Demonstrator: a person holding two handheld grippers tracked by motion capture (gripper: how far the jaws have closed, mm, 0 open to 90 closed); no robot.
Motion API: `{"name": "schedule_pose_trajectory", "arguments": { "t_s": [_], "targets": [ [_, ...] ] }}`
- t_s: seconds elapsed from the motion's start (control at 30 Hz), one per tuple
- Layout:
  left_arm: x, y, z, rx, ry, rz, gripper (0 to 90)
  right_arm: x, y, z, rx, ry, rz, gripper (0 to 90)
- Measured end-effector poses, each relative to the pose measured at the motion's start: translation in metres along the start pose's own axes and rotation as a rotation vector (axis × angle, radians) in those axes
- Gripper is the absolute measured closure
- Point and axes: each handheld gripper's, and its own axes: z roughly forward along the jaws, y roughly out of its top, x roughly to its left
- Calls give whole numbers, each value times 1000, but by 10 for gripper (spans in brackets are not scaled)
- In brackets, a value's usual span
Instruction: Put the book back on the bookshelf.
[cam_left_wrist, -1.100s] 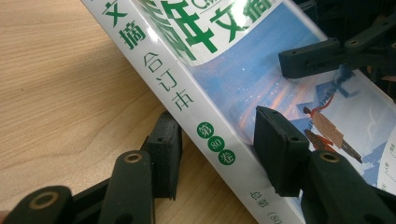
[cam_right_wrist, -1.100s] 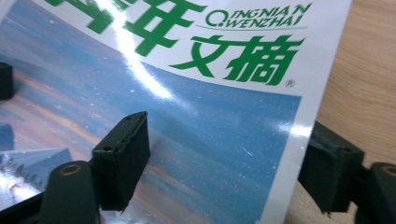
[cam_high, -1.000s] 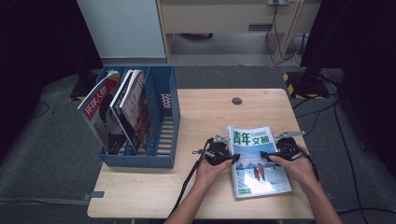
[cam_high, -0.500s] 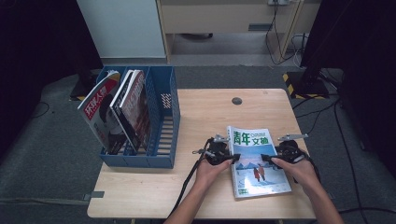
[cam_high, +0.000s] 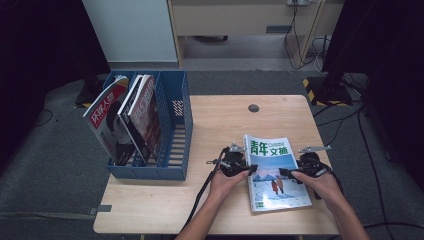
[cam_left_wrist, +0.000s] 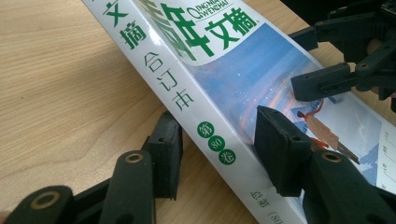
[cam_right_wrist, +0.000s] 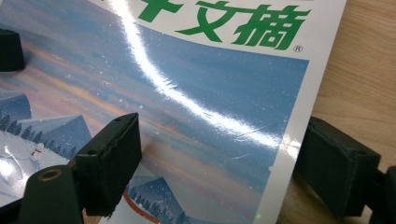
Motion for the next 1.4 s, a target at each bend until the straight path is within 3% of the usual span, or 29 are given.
{"name": "schedule_pose_trajectory", "arguments": {
  "t_s": [0.17,0.67,0.77,0.87,1.03,1.23,1.4],
  "targets": [
    [-2,1,0,8,20,32,478,6,-2,0,6,20,-7,194],
    [5,4,-8,5,-11,6,427,26,-3,5,14,76,-26,220],
    [6,6,-11,-8,20,26,500,27,-3,4,19,90,-25,252],
    [8,8,-15,-23,25,20,558,29,-4,5,19,100,-24,280],
    [10,11,-21,-15,31,28,588,33,-3,6,20,110,-36,315],
    [11,15,-25,-22,26,-3,591,36,-2,9,17,115,-39,326],
    [11,20,-28,-12,0,-22,520,38,-1,11,17,123,-33,334]
  ]
}}
